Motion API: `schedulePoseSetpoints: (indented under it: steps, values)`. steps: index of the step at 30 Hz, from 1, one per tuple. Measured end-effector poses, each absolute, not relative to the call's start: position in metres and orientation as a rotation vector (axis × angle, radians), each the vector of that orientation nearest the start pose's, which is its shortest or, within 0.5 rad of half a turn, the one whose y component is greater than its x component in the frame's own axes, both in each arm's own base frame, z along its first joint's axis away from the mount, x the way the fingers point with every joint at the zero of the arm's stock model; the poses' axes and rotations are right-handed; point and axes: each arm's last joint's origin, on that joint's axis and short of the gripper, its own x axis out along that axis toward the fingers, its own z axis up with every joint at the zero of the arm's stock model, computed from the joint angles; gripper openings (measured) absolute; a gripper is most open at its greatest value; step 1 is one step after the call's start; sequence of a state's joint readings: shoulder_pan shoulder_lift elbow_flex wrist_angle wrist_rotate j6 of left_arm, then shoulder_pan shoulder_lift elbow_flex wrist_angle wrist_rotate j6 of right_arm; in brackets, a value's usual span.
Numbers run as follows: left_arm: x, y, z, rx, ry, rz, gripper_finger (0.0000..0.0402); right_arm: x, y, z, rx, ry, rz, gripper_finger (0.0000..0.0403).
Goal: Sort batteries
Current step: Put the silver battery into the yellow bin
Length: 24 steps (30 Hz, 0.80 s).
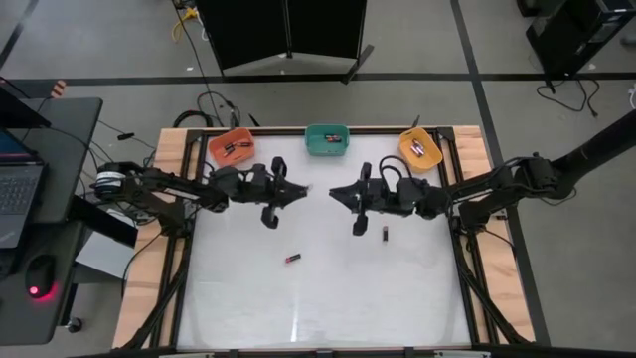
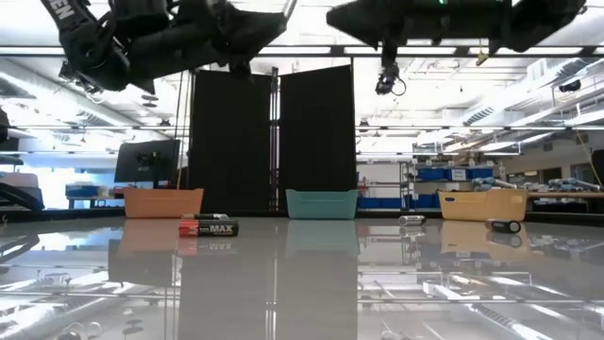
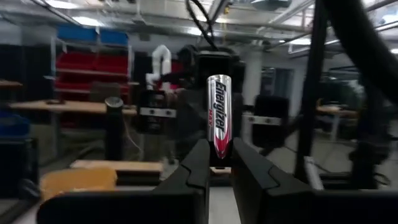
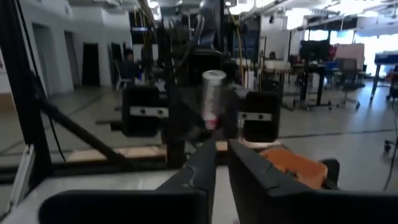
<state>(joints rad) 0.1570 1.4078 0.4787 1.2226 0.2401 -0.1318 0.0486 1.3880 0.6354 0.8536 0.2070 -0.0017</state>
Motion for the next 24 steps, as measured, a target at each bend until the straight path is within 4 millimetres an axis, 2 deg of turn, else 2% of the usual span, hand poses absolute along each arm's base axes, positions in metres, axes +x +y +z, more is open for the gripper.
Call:
schedulePoseSetpoints:
  steps: [7,14,18,24]
  values:
    - [0.271,0.038,0.245,0.005,-0.319,-0.025,0.0046,0.294,0.008,0.269,0.028,-0.163,-0.157,0.0105]
    - [0.295,0.041,0.245,0.003,-0.319,-0.009,0.0046,0.297,0.007,0.28,0.035,-0.195,-0.198,0.0154]
    - [0.306,0.039,0.249,0.041,-0.336,-0.013,0.0046,0.297,0.007,0.281,0.032,-0.2,-0.219,0.0166]
    - [0.314,0.04,0.25,0.044,-0.332,-0.021,0.0046,0.297,0.007,0.281,0.03,-0.207,-0.221,0.0163]
